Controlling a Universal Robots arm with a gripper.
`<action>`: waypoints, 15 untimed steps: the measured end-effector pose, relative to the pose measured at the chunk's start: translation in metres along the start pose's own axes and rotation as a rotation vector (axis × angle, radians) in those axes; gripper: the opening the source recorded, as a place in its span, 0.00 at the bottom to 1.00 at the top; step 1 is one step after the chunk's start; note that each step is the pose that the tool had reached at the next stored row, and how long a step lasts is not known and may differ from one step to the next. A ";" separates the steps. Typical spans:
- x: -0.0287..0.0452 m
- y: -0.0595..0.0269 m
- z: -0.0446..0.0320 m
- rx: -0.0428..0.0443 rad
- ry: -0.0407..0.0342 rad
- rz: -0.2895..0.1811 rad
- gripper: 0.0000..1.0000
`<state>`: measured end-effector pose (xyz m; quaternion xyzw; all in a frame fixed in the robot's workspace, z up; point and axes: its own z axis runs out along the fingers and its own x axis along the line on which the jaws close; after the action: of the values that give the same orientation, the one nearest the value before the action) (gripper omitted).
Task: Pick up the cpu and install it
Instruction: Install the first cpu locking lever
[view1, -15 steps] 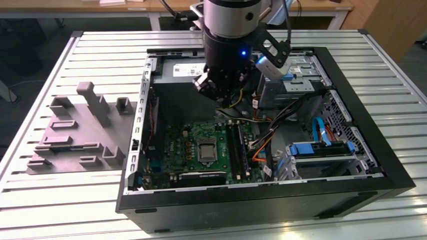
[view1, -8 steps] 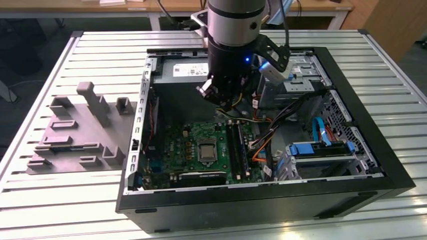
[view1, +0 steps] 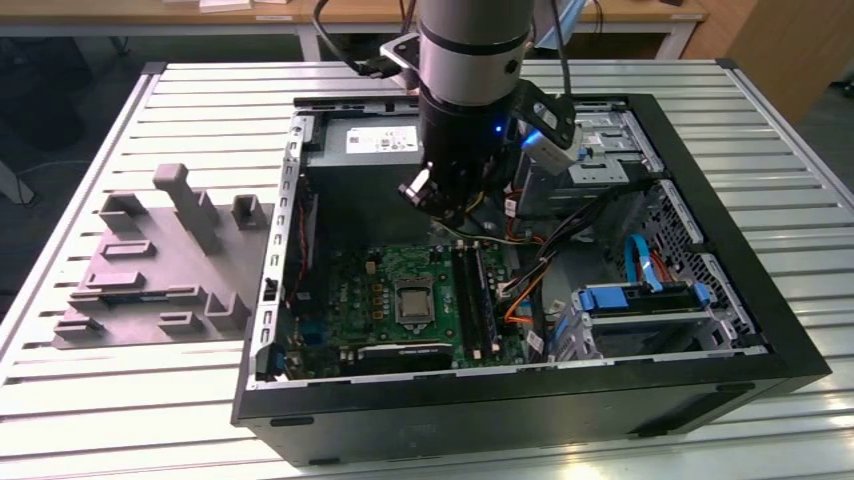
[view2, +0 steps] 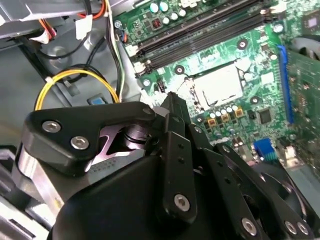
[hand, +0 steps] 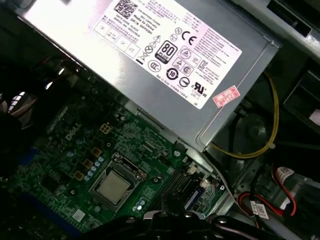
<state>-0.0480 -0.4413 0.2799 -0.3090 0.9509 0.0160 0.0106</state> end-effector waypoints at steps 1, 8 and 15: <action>-0.0007 0.0003 0.0017 -0.0001 -0.0002 0.000 0.11; -0.0011 0.0004 0.0024 0.0000 -0.0001 0.000 0.11; -0.0013 0.0003 0.0024 0.0001 0.0000 0.000 0.11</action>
<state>-0.0471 -0.4402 0.2776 -0.3090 0.9509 0.0159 0.0106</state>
